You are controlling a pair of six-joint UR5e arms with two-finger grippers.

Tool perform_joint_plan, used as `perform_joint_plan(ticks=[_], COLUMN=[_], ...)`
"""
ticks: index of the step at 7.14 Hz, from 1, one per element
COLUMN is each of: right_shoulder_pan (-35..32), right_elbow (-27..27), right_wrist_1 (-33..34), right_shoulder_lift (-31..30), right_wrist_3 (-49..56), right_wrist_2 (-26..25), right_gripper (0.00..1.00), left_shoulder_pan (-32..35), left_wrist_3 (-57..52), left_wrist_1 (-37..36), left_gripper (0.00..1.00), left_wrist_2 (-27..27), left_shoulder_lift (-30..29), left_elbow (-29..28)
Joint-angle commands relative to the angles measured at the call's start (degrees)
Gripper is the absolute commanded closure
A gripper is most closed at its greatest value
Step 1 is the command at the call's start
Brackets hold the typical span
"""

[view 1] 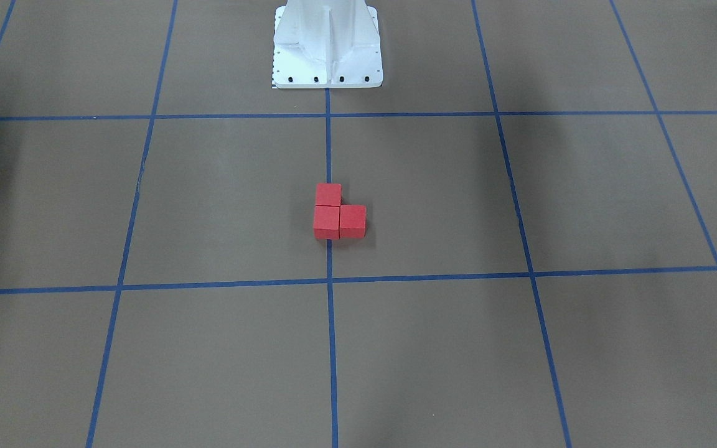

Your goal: Form red blocks into L shape at center

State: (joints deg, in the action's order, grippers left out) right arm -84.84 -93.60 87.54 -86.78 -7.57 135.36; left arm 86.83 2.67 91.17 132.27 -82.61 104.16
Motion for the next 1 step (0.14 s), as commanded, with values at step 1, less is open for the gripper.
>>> perform_joint_plan(ticks=[1], right_shoulder_pan=[0.0], right_elbow=[0.1], right_wrist_1=[-0.1], right_shoulder_lift=[0.0], right_wrist_3=[0.0], right_wrist_2=[0.0], right_gripper=[0.00], left_shoulder_pan=[-0.1], left_wrist_3=[-1.1], left_wrist_1=[-0.2], left_gripper=[0.00], left_wrist_2=[0.0], left_shoulder_lift=[0.3], left_elbow=[0.3])
